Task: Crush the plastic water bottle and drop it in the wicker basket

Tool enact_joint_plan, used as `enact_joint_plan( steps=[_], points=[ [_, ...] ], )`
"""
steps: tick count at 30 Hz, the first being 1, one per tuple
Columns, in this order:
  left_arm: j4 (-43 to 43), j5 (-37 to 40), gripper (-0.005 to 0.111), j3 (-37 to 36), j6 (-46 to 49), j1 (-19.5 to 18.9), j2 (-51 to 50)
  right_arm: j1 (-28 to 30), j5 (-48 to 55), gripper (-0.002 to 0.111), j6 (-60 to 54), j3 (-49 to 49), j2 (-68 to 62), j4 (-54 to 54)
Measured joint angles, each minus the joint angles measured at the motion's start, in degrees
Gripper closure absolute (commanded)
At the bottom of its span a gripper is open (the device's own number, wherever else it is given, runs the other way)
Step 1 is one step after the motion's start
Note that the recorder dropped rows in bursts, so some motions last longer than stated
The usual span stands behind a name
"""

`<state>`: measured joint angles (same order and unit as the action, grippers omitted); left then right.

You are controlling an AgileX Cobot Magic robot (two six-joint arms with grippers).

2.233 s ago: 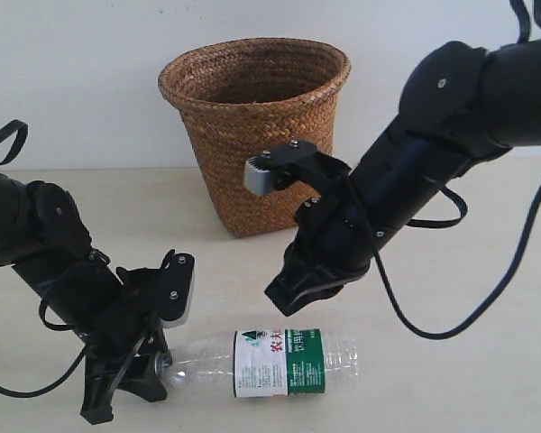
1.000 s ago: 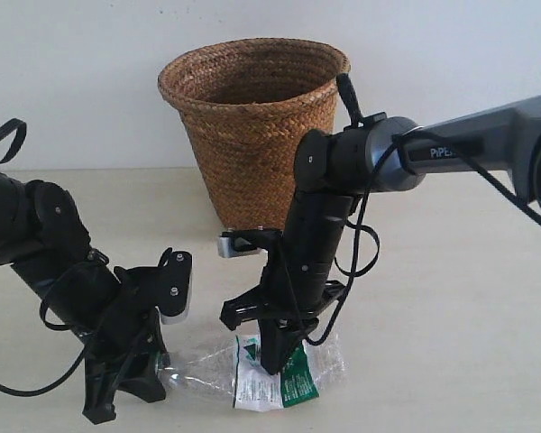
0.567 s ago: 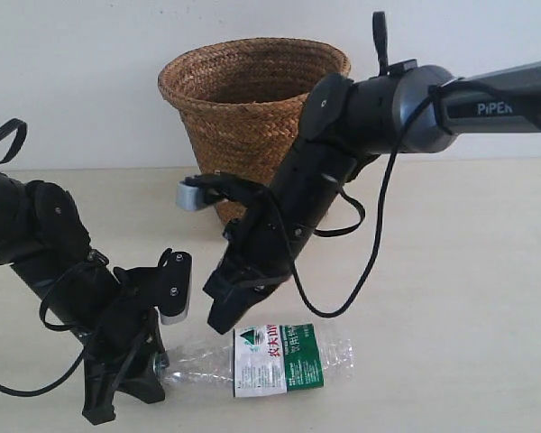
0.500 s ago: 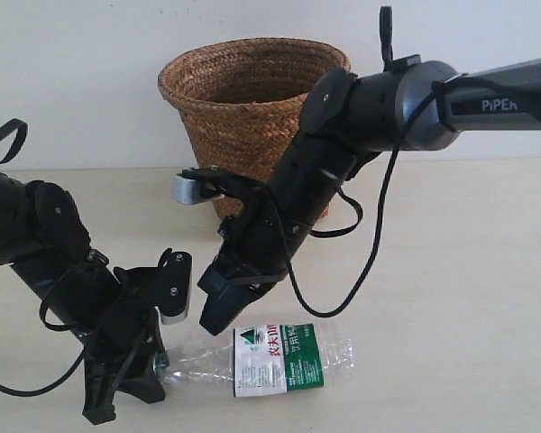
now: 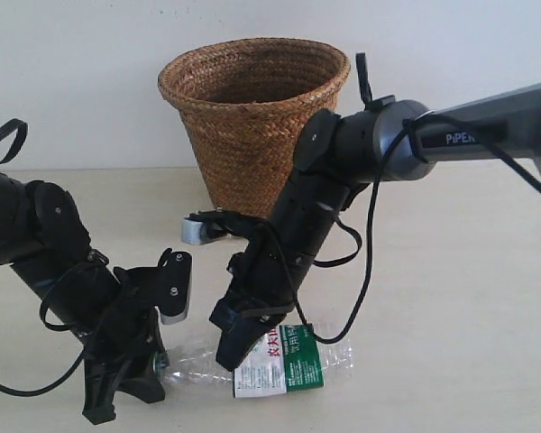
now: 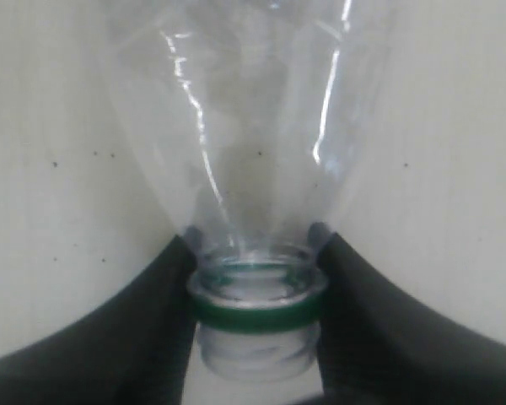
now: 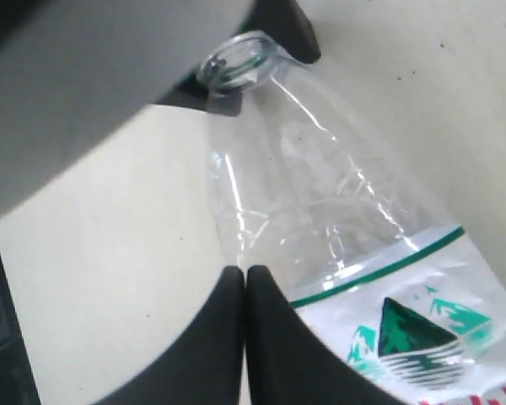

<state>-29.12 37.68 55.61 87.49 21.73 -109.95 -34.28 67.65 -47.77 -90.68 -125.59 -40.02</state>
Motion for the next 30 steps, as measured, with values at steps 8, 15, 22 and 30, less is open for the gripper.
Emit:
enact_joint_plan(
  steps=[8,15,22,30],
  points=[
    [0.54,-1.25,0.102,0.0,-0.03,0.0,0.0,0.0,-0.82,0.108,3.78,-0.11,-4.14,-4.05],
    [0.54,-2.44,0.102,0.0,-0.85,-0.11,0.0,-0.11,-2.13,0.108,10.82,-1.92,-5.2,-2.33],
    [-0.45,-3.27,0.102,0.0,-0.85,-0.11,-0.11,1.43,0.09,0.108,13.22,-2.75,-5.1,-1.4],
    [-0.41,-1.82,0.102,0.0,-0.42,0.08,-0.11,4.91,3.04,0.108,-2.92,-2.05,-1.74,-3.1]
  ],
)
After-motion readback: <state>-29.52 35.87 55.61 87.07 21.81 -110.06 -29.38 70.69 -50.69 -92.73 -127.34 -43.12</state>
